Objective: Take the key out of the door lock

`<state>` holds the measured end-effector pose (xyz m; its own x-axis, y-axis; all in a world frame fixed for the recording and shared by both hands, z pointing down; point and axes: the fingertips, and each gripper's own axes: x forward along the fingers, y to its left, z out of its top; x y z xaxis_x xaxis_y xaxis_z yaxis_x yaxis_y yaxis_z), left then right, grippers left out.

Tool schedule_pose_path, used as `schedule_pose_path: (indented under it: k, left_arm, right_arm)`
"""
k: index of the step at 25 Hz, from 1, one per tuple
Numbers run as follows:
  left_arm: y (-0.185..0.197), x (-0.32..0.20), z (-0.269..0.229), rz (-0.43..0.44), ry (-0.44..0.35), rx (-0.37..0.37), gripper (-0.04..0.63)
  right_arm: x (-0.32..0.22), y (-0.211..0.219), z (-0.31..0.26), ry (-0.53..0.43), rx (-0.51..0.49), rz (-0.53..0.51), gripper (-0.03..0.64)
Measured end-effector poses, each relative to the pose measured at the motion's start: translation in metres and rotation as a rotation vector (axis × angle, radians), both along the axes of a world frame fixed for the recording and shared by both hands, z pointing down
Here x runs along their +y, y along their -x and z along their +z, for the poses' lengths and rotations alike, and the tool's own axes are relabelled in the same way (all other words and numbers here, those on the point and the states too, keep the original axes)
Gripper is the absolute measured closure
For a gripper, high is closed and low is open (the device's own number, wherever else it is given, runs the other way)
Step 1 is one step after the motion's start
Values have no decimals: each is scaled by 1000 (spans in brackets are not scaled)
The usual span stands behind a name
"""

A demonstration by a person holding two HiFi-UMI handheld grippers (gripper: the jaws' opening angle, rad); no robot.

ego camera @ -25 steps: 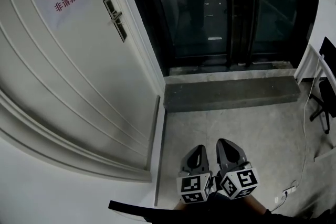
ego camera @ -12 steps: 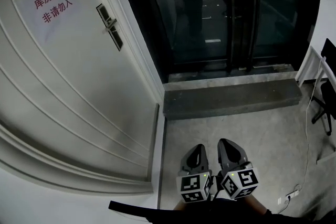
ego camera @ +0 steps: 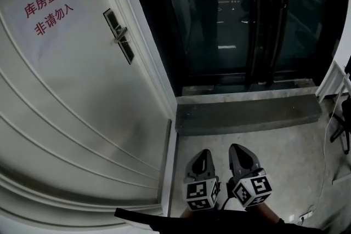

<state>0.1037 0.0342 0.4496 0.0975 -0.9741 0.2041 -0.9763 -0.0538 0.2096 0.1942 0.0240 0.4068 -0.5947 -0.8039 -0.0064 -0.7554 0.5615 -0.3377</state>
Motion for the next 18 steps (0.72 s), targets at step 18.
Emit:
schedule_pose_path:
  k: [18]
  left_arm:
    - [46, -101, 17, 45, 34, 27, 595]
  right_arm:
    - [-99, 47, 13, 12, 23, 53, 615]
